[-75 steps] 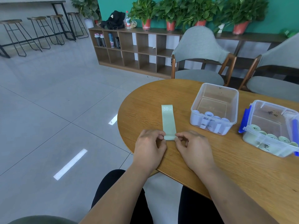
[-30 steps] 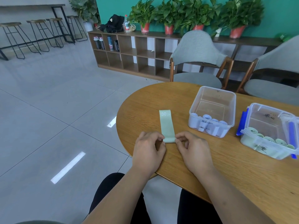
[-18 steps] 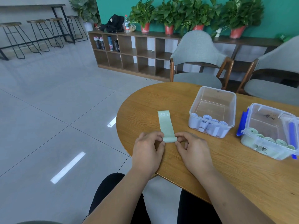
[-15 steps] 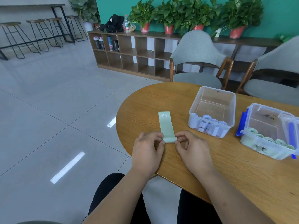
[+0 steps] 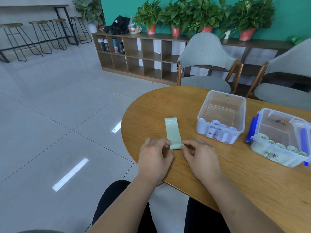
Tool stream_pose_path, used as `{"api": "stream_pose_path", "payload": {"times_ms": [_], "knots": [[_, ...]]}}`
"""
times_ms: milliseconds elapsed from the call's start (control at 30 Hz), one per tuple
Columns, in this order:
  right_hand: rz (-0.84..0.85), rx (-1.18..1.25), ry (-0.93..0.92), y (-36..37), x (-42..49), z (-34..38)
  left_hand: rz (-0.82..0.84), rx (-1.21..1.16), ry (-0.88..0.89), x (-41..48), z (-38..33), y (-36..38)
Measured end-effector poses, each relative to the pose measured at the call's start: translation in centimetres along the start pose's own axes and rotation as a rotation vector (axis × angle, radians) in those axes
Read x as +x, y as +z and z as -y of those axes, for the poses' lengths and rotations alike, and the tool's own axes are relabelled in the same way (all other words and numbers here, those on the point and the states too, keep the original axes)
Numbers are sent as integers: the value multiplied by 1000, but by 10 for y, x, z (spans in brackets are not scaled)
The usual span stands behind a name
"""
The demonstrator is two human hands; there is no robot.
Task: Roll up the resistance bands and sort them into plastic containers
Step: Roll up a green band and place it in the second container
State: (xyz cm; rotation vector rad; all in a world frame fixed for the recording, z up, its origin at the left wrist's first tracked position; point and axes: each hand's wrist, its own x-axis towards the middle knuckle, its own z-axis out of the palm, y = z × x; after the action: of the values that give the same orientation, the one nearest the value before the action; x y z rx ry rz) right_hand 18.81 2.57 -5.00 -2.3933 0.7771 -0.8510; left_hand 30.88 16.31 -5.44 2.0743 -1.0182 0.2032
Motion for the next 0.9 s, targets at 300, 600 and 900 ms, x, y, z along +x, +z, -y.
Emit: {"api": "stream_pose_path", "payload": {"times_ms": [300,600,900], "knots": [[2,21,-12,-2,-1,-2,21,-26,-15,0,0,-3],[3,72,45,-5,-1,3,17,-44,-18,0,-1,-4],[-30,23,15,-3,-1,2,24,-3,2,1,0,-1]]}}
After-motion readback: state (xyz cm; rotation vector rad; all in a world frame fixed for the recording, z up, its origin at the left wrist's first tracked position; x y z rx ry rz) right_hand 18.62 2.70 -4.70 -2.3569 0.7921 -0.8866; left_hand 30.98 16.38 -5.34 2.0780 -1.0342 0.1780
